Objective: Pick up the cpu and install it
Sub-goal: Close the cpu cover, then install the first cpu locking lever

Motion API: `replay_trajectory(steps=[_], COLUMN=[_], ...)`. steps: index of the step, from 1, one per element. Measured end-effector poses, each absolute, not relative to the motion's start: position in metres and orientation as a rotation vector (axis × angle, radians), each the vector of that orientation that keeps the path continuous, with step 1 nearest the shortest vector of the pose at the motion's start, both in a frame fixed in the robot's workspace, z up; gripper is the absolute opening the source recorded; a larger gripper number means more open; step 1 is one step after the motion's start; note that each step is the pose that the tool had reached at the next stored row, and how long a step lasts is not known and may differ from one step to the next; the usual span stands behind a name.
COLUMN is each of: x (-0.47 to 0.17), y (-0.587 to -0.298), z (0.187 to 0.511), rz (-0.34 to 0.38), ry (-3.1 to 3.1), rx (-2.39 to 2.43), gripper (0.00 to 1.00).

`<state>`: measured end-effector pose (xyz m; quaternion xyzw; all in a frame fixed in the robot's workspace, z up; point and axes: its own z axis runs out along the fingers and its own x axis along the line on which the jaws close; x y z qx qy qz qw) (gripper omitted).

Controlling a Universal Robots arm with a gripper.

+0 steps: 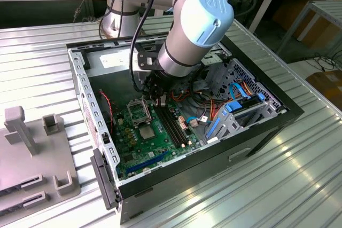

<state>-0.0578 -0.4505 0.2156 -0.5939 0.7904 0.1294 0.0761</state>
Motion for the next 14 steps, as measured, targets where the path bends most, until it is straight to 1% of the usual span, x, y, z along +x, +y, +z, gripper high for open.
replay_trajectory(steps=[14], x=[-0.0578], y=[-0.4505], z=[0.2066], rz=[0.421], ry=[2.351], rx=[-1.768], gripper=[0.11])
